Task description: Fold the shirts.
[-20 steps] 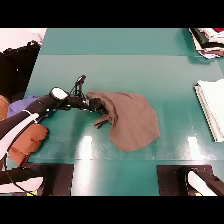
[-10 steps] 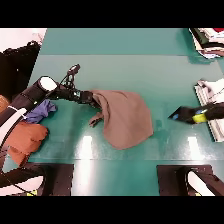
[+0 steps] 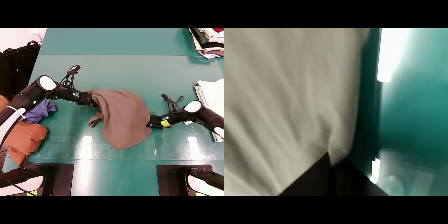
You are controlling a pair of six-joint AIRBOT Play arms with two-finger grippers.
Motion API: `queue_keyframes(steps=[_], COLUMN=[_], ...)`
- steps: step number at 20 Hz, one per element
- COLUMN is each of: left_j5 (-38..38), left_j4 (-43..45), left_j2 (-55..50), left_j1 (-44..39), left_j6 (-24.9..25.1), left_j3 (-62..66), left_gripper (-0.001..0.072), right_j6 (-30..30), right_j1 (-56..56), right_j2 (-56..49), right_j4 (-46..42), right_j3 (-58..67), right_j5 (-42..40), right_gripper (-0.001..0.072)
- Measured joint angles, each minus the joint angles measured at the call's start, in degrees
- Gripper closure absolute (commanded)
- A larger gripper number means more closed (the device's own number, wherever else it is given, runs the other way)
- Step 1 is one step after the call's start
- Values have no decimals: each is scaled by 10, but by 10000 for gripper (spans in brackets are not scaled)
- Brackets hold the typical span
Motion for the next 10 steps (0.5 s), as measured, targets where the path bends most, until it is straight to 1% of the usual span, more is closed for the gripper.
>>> queue_keyframes(steps=[2,4,7,10], left_j5=[-19,-47,-78,-85], left_j4=[31,95,200,264], left_j2=[0,0,0,2], left_j1=[0,0,0,0], left_j6=[-10,-37,-84,-121], left_j3=[0,0,-2,-2], left_gripper=[679,678,679,679], right_j6=[0,3,7,6], right_j1=[5,-11,-64,-131], right_j2=[-21,-21,16,73], right_j4=[-12,-24,-47,-63], right_j3=[40,86,156,226], right_j5=[-9,-10,4,22], right_gripper=[699,699,699,699])
